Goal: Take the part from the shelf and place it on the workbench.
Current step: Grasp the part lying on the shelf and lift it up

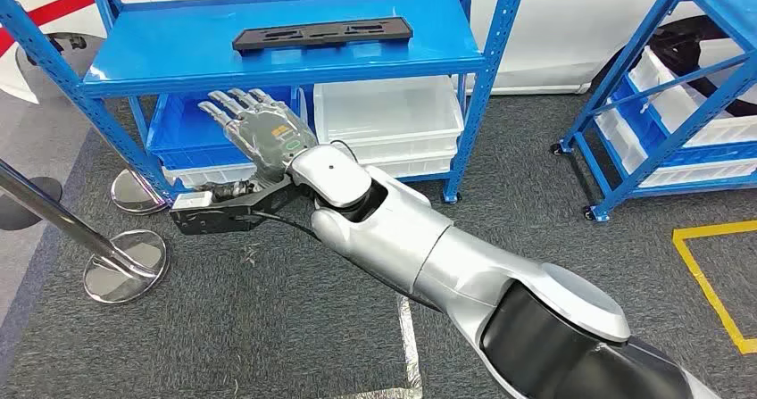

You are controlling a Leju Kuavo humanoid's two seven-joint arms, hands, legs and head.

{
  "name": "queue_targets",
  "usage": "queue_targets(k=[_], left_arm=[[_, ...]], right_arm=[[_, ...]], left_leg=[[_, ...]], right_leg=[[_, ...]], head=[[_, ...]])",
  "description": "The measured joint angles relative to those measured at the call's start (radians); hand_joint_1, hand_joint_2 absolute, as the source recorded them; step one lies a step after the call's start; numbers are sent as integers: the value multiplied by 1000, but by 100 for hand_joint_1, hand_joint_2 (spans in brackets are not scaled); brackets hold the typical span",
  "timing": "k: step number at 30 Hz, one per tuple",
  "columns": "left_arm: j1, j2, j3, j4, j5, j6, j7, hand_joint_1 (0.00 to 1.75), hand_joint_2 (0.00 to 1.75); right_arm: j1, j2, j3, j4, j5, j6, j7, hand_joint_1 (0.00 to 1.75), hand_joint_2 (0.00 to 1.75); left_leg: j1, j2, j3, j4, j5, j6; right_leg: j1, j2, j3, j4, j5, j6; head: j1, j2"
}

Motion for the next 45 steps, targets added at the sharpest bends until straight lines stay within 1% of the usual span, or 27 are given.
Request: queue_targets(k=[2,4,6,7,8,10,11,12,15,17,20,21,22,23,25,27,30,32,33,35,36,37,38,40,41,42,45], left_arm=[[0,1,-1,0,0,1,0,0,0],[1,1,-3,0,-1,3,1,0,0],[1,1,-4,0,0,11,1,0,0],[2,1,-4,0,2,21,1,0,0],[3,1,-4,0,4,35,1,0,0],[4,-2,-5,0,8,65,1,0,0],[3,-4,-5,0,9,75,1,0,0],[2,-6,-5,1,9,81,1,0,0],[1,-11,-5,1,12,84,1,0,0],[3,-14,-5,1,16,84,1,0,0],[4,-16,-5,1,20,83,1,0,0],[3,-16,-5,1,21,83,1,0,0],[4,-16,-5,1,21,82,1,0,0],[4,-16,-5,1,21,82,2,0,0],[6,-16,-4,1,22,81,4,0,0],[6,-17,-4,1,22,80,5,0,0],[3,-17,-4,2,22,80,5,0,0],[3,-17,-4,2,22,80,6,0,0],[3,-17,-4,2,22,80,6,0,0],[3,-18,-4,2,22,80,7,0,0],[3,-18,-4,2,22,80,7,0,0],[3,-18,-4,2,21,80,7,0,0],[4,-19,-4,2,21,80,7,0,0],[5,-18,-4,2,20,80,6,0,0],[5,-18,-4,2,20,80,5,0,0],[4,-18,-4,2,20,80,3,0,0],[0,-18,-4,2,19,78,-1,0,0]], right_arm=[[-2,0,0,0,1,0,0,0,0],[-4,0,0,2,4,2,0,0,0],[-2,0,0,7,11,6,0,0,0],[-1,0,1,10,17,8,-1,0,0],[-1,0,1,13,24,12,-2,0,0],[-7,0,1,21,43,28,-6,0,0],[-13,0,1,25,52,40,-7,0,0],[-18,-1,1,30,60,54,-8,0,0],[-34,-3,1,47,71,102,-8,0,0],[-51,-6,1,59,72,128,-6,0,0],[-77,-15,1,76,72,145,0,0,0],[-81,-19,1,83,72,149,2,0,0],[-84,-23,1,90,73,152,4,0,0],[-86,-27,1,96,75,154,5,0,0],[-96,-33,1,105,81,157,5,0,0],[-108,-36,1,111,86,162,6,0,0],[-115,-39,1,119,88,164,6,0,0],[-120,-41,1,125,88,164,6,0,0],[-124,-41,1,127,89,164,6,0,0],[-127,-41,1,131,89,164,6,0,0],[-125,-41,1,134,89,164,6,0,0],[-124,-42,1,136,90,165,6,0,0],[-123,-42,1,139,91,165,6,0,0],[-123,-42,1,143,93,165,6,0,0],[-125,-42,1,145,95,165,6,0,0],[-127,-42,1,146,96,165,6,0,0],[-129,-43,1,149,96,166,5,0,0]], left_leg=[[1,1,-24,49,-23,-4],[3,2,-89,169,-69,-12],[4,2,-147,256,-79,-16],[4,3,-154,252,-57,-17],[4,3,-142,211,-20,-17],[3,4,-92,85,51,-14],[1,3,-71,37,65,-9],[-1,3,-60,12,66,-3],[1,0,-53,2,56,14],[6,1,-44,-3,52,25],[5,2,-33,-4,44,36],[5,2,-29,-3,40,38],[5,1,-24,-2,35,38],[5,0,-18,-1,30,37],[4,-2,-6,0,19,34],[1,-2,0,-1,11,26],[1,-1,3,-8,7,10],[2,1,-7,23,-15,0],[2,2,-28,67,-36,-4],[3,3,-98,196,-80,-9],[4,3,-131,245,-86,-11],[4,3,-150,263,-75,-13],[4,3,-151,242,-44,-13],[4,4,-109,122,40,-10],[1,4,-83,64,65,-6],[-1,3,-65,25,74,-1],[-3,1,-52,-1,59,15]], right_leg=[[-1,-1,7,-3,-2,-4],[-1,-3,16,-6,-8,-12],[1,-3,24,-5,-15,-15],[1,-2,29,-4,-19,-15],[1,0,34,-2,-25,-14],[2,3,43,4,-37,-8],[4,3,44,8,-42,-3],[6,3,43,10,-46,1],[8,2,41,12,-53,14],[8,-1,22,58,-78,24],[4,-3,-79,239,-142,33],[3,-3,-109,281,-145,34],[2,-3,-123,289,-131,33],[1,-3,-117,257,-98,30],[3,-3,-65,125,-21,20],[7,-2,-21,29,9,12],[10,0,-6,5,2,4],[3,0,7,-7,0,-4],[1,-1,14,-10,-2,-8],[2,-2,23,-11,-9,-15],[2,-2,27,-11,-13,-17],[3,-1,32,-9,-18,-17],[3,0,37,-7,-24,-16],[3,2,51,-1,-39,-12],[5,3,55,3,-46,-8],[6,2,55,6,-50,-4],[9,2,50,7,-56,10]], head=[[-4,0],[-7,0],[-7,0],[-7,0],[-7,0],[-7,0],[-8,0],[-7,0],[-5,0],[-4,0],[-2,0],[-2,0],[-2,0],[-1,0],[-2,0],[-4,0],[-4,0],[-6,0],[-6,0],[-7,0],[-7,0],[-7,0],[-7,0],[-7,0],[-7,0],[-7,0],[-3,0]])
